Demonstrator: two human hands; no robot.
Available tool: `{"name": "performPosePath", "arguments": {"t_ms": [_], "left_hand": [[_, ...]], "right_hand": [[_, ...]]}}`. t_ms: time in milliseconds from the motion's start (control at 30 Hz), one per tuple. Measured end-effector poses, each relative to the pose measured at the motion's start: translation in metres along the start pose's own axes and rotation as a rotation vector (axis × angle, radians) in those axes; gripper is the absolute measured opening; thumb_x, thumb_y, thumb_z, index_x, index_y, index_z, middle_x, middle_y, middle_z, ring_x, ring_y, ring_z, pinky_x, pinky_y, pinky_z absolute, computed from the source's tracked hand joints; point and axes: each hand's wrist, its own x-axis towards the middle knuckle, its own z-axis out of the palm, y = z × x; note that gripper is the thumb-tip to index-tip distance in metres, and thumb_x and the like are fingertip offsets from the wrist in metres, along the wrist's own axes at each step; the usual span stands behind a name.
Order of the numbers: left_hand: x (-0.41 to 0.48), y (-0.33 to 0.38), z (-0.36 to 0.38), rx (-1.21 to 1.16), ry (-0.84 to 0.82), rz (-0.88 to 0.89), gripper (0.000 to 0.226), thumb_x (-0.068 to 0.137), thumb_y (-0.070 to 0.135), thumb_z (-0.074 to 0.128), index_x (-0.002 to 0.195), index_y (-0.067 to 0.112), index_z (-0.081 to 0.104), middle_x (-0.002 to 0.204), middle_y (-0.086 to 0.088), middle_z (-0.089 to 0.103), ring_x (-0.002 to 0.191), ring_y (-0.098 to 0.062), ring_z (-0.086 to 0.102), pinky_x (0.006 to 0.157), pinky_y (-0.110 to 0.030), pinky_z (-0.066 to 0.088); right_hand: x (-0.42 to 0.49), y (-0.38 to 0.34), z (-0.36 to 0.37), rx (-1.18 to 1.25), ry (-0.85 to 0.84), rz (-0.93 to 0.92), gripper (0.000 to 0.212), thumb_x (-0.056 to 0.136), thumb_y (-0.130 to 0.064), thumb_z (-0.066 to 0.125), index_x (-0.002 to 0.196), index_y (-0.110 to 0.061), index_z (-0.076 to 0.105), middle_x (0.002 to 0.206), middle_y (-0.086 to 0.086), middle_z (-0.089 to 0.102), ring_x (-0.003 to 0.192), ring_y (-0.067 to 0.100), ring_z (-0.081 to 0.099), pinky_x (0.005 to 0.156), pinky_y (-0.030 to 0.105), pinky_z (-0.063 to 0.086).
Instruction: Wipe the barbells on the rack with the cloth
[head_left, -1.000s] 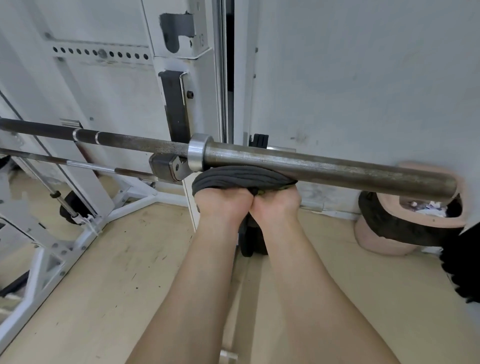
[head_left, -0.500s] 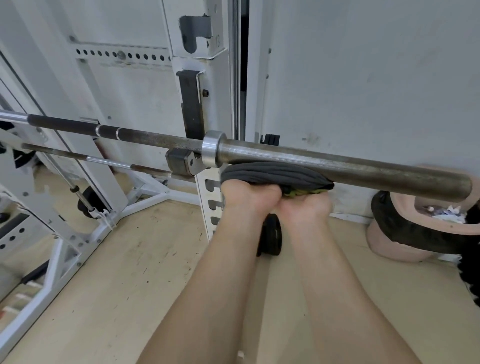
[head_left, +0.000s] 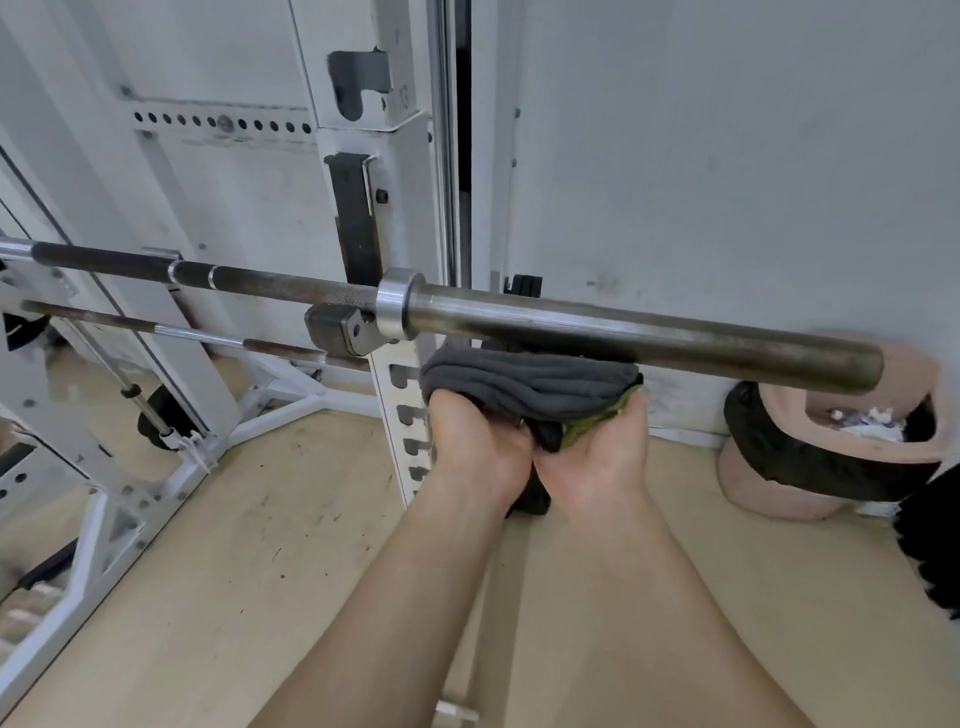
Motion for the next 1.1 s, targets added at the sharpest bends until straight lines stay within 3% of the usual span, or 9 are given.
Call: {"name": "performPosePath", "arguments": {"t_ms": [133, 300, 433, 500, 567, 700, 800, 900, 1100], "left_hand": [[0.000, -0.008, -0.015, 0.145, 0.000, -0.041, 0.049, 0.099, 0.035, 0.046, 0.137, 0.007, 0.057, 0.132, -0.018, 0.065, 0.120, -0.036, 0.064, 0.103, -0.052, 0.049], [-0.011, 0.020, 0.011, 0.771, 0.113, 0.664, 0.033, 0.083, 0.011, 0.049, 0.112, -0.001, 0.059, 0.088, 0.002, 0.066, 0.077, -0.011, 0.061, 0.070, -0.024, 0.053], [0.012, 0.075, 0.025, 1.505, 0.229, 1.087, 0.008, 0.093, 0.016, 0.052, 0.100, 0.015, 0.056, 0.097, -0.004, 0.064, 0.086, -0.021, 0.056, 0.072, -0.029, 0.039], [0.034, 0.104, 0.009, 1.976, 0.439, 1.170, 0.034, 0.086, 0.013, 0.055, 0.120, 0.010, 0.058, 0.119, -0.011, 0.063, 0.107, -0.035, 0.054, 0.087, -0.038, 0.041], [0.043, 0.124, -0.005, 2.214, 0.363, 1.147, 0.061, 0.087, 0.017, 0.052, 0.146, 0.006, 0.042, 0.139, -0.015, 0.053, 0.125, -0.039, 0.048, 0.104, -0.046, 0.040], [0.039, 0.139, -0.021, 2.187, -0.216, 1.040, 0.077, 0.083, 0.021, 0.049, 0.157, 0.013, 0.026, 0.143, -0.004, 0.050, 0.134, -0.026, 0.044, 0.117, -0.043, 0.030], [0.036, 0.133, -0.014, 2.151, -0.384, 0.872, 0.080, 0.081, 0.030, 0.051, 0.157, 0.022, 0.026, 0.155, 0.004, 0.041, 0.149, -0.024, 0.027, 0.125, -0.045, 0.008], [0.043, 0.093, -0.003, 2.162, -0.461, 1.012, 0.061, 0.100, 0.039, 0.032, 0.156, 0.015, 0.030, 0.153, 0.000, 0.045, 0.143, -0.020, 0.038, 0.124, -0.041, 0.012], [0.048, -0.026, 0.037, 2.124, -0.426, 1.260, 0.064, 0.102, 0.050, 0.019, 0.147, 0.012, 0.046, 0.140, 0.001, 0.058, 0.131, -0.016, 0.051, 0.124, -0.044, 0.015]], "right_hand": [[-0.030, -0.003, -0.010, -0.208, -0.019, -0.106, 0.048, 0.101, -0.049, 0.052, 0.130, -0.013, 0.067, 0.124, 0.014, 0.073, 0.117, 0.033, 0.068, 0.108, 0.051, 0.050], [-0.038, 0.019, 0.038, -0.788, -0.096, -0.817, 0.015, 0.097, -0.025, 0.063, 0.110, -0.019, 0.067, 0.103, -0.005, 0.072, 0.102, 0.008, 0.067, 0.093, 0.025, 0.051], [0.010, 0.026, 0.071, -1.396, -0.209, -1.312, 0.022, 0.095, -0.017, 0.060, 0.114, -0.006, 0.066, 0.110, 0.012, 0.068, 0.102, 0.030, 0.062, 0.090, 0.037, 0.048], [0.036, 0.037, 0.080, -1.805, -0.160, -1.407, 0.025, 0.093, -0.023, 0.057, 0.112, -0.010, 0.067, 0.100, 0.012, 0.069, 0.091, 0.036, 0.064, 0.091, 0.046, 0.047], [0.047, 0.052, 0.081, -2.064, -0.144, -1.378, 0.033, 0.093, -0.033, 0.048, 0.114, -0.016, 0.067, 0.096, 0.009, 0.071, 0.091, 0.035, 0.065, 0.101, 0.051, 0.043], [0.052, 0.058, 0.072, -2.159, -0.259, -1.527, 0.033, 0.100, -0.037, 0.043, 0.106, -0.016, 0.067, 0.095, 0.008, 0.069, 0.095, 0.033, 0.063, 0.101, 0.052, 0.043], [0.057, 0.032, 0.056, -2.196, -0.306, -1.654, 0.035, 0.103, -0.043, 0.042, 0.104, -0.018, 0.067, 0.102, 0.004, 0.069, 0.102, 0.028, 0.063, 0.100, 0.045, 0.045], [0.060, -0.005, 0.035, -2.127, -0.242, -1.777, 0.028, 0.100, -0.038, 0.050, 0.098, -0.019, 0.070, 0.103, 0.002, 0.072, 0.103, 0.025, 0.067, 0.097, 0.042, 0.049], [0.048, -0.109, -0.018, -2.092, -0.114, -1.944, 0.021, 0.097, -0.028, 0.057, 0.096, -0.014, 0.072, 0.104, 0.005, 0.075, 0.102, 0.027, 0.069, 0.093, 0.042, 0.052]]}}
